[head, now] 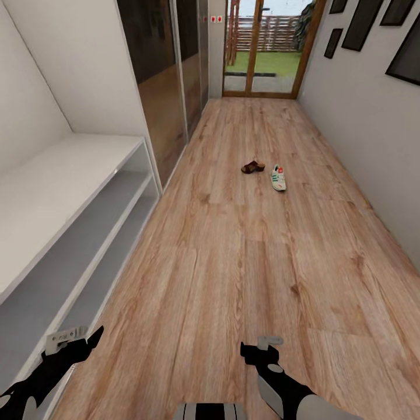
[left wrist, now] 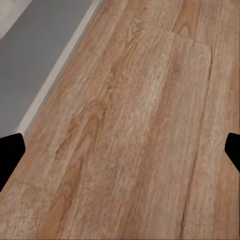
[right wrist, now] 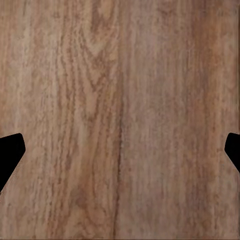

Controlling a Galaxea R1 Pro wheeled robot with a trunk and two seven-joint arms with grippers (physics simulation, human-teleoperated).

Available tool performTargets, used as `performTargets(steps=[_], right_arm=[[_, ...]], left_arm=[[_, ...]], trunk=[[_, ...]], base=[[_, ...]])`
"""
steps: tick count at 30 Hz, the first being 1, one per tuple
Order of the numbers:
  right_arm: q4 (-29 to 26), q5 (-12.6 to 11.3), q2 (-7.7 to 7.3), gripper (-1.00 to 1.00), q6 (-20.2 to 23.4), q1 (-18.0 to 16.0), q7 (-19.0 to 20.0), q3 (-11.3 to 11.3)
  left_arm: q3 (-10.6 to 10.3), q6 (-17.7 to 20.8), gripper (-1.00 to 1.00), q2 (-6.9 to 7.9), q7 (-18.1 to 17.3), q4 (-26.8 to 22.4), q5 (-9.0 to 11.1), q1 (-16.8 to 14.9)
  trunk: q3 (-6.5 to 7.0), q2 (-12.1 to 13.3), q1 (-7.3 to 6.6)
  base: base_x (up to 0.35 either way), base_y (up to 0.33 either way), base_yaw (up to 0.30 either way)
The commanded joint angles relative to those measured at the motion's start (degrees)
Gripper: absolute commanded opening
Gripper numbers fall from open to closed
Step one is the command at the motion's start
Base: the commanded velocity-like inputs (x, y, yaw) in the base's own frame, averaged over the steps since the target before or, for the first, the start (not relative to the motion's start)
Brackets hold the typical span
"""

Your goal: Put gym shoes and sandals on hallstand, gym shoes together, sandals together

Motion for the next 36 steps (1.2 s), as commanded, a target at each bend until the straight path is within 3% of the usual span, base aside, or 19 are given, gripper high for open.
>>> performTargets(steps=[1,18,36], right_arm=[[0.0,0.0,0.0,1.0,0.0,-0.01,0.0,-0.01],[0.01,0.0,0.0,1.0,-0.02,-0.02,0.0,0.0],[0.74,0.44,-0.38,1.0,-0.03,-0.03,0.0,-0.08]], left_arm=[[0.02,0.0,1.0,0.0,0.0,0.0,0.0,0.0],[0.05,0.0,1.0,0.0,0.0,0.0,-0.04,0.0],[-0.46,-0.12,1.0,0.0,-0.24,-0.66,-0.28,-0.66]], trunk=[[0.0,0.0,0.0],[0.0,0.0,0.0],[0.0,0.0,0.0]], base=[[0.315,-0.13,0.0],[0.312,-0.13,0.0],[0.287,-0.014,0.0]])
